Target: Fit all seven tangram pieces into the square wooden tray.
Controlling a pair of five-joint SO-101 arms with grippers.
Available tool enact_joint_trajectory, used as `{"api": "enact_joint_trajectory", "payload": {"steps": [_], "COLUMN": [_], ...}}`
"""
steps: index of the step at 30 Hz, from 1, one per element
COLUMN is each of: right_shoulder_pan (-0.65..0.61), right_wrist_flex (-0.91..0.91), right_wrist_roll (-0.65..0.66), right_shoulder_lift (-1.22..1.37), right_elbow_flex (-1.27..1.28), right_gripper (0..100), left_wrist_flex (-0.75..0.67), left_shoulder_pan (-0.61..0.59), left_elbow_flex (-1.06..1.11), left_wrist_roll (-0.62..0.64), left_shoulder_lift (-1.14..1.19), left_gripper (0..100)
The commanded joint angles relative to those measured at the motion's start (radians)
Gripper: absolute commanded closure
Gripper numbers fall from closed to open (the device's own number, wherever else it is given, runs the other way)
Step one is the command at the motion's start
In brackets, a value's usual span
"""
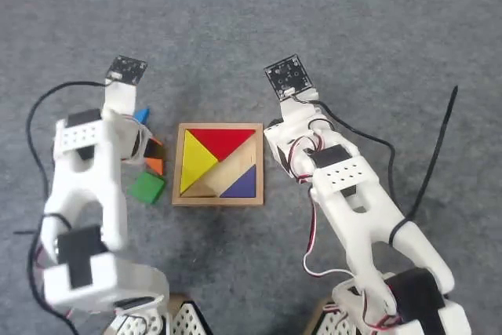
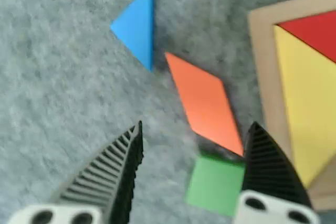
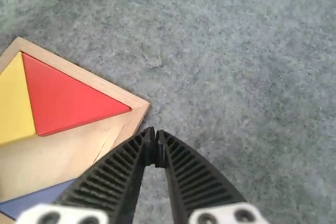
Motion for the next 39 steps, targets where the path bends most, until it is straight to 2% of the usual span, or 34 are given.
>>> {"api": "enact_joint_trajectory", "payload": {"steps": [1, 11, 15, 19, 22, 25, 30, 36, 39], "right_shoulder_pan": [0.007, 0.005, 0.007, 0.007, 0.008, 0.008, 0.008, 0.002, 0.002], "right_wrist_flex": [0.01, 0.018, 0.018, 0.018, 0.018, 0.018, 0.019, 0.068, 0.108], "right_wrist_roll": [0.02, 0.021, 0.021, 0.021, 0.021, 0.021, 0.021, 0.02, 0.014], "right_shoulder_lift": [-0.015, -0.015, -0.015, -0.016, -0.016, -0.016, -0.016, -0.018, -0.019], "right_elbow_flex": [-0.061, -0.064, -0.064, -0.064, -0.064, -0.064, -0.064, -0.081, -0.1], "right_gripper": [98.9, 98.7, 98.7, 98.8, 98.8, 98.8, 98.9, 98.9, 99.0], "left_wrist_flex": [-0.018, -0.106, 0.035, 0.221, 0.353, 0.407, 0.342, 0.144, 0.109], "left_shoulder_pan": [-0.008, -0.002, 0.0, -0.008, -0.012, -0.023, -0.101, -0.095, -0.095], "left_elbow_flex": [-0.134, -0.389, -0.429, -0.484, -0.509, -0.498, -0.334, 0.127, 0.275], "left_wrist_roll": [-0.023, -0.029, -0.086, 0.026, 0.063, 0.078, 0.06, -0.011, -0.028], "left_shoulder_lift": [0.04, 0.253, 0.292, 0.292, 0.29, 0.29, 0.201, -0.166, -0.334], "left_gripper": [70, 70, 70, 70, 70, 70, 72, 72, 72]}}
